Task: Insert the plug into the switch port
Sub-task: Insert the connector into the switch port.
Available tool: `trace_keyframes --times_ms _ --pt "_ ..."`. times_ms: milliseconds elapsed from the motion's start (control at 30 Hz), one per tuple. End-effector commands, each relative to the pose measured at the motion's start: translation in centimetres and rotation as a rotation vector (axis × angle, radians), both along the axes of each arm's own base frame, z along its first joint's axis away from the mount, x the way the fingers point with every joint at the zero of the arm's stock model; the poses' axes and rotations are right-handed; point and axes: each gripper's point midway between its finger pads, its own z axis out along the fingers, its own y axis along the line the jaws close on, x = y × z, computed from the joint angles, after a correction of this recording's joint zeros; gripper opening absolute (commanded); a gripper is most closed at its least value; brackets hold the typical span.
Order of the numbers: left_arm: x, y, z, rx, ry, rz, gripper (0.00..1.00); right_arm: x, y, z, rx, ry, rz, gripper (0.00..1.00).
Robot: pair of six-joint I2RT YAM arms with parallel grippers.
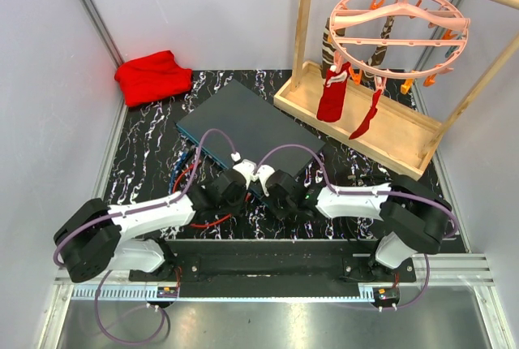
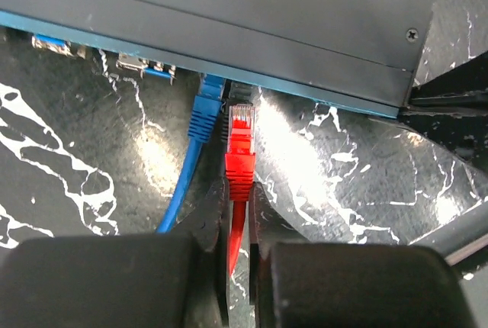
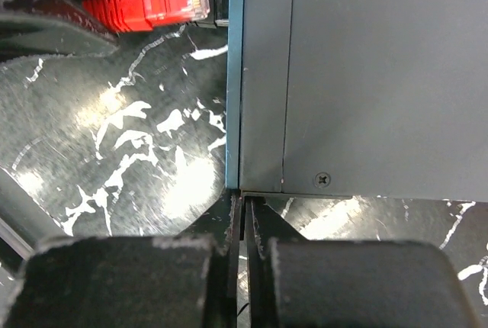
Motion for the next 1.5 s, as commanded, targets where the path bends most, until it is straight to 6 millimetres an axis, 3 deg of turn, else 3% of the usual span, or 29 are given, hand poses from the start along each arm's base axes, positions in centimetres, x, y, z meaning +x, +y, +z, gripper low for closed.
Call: trace_keyframes --times_ms 0,133,200,233,433,467,633,700,800,933,1133,1467 --pt "0.3 -2.8 1.8 -0.046 -0.069 -0.079 0.00 0.9 -0.6 1.9 0.073 0.009 -0.047 0.00" --pt "0.2 -3.0 2.2 -0.111 -0.090 -0.053 0.00 1.3 -1.1 2.2 0.111 0.035 -0.077 0.03" --pt "0.3 -3.0 2.7 -0.140 -0.109 -0.046 0.00 1.4 -1.3 2.5 0.128 0.035 -0.087 0.12" --pt "0.3 -3.0 2.9 -0.150 -0.115 -0.041 0.00 1.1 -1.3 2.5 0.142 0.056 -0.080 0.25" --pt "0.6 -3.0 4.1 -0.173 -0.152 -0.048 0.00 0.8 -1.6 5.7 0.276 0.104 -0.134 0.45" --pt "0.6 -3.2 4.3 -0.182 -0.154 -0.056 0.00 1.2 -2.0 6.1 0.292 0.105 -0.159 0.55" --pt "0.1 -3.8 3.8 -0.200 -0.129 -0.084 0.00 3.2 -3.9 9.3 0.418 0.111 -0.307 0.70" --pt "-0.2 -4.1 3.6 -0.200 -0.116 -0.098 0.00 5.4 -5.8 9.9 0.442 0.103 -0.398 0.76" --pt "-0.3 -4.4 3.2 -0.186 -0.105 -0.111 0.00 7.5 -7.1 10.2 0.481 0.150 -0.444 0.80" --pt "-0.3 -4.4 2.4 -0.145 -0.082 -0.116 0.00 8.7 -6.2 11.6 0.529 0.189 -0.410 0.84" --pt "-0.2 -4.8 1.7 -0.124 -0.060 -0.113 0.00 10.6 -6.4 11.4 0.579 0.219 -0.457 0.84" --pt "0.9 -5.3 0.8 -0.049 -0.095 -0.133 0.00 11.4 -7.0 11.1 0.634 0.233 -0.464 0.84"
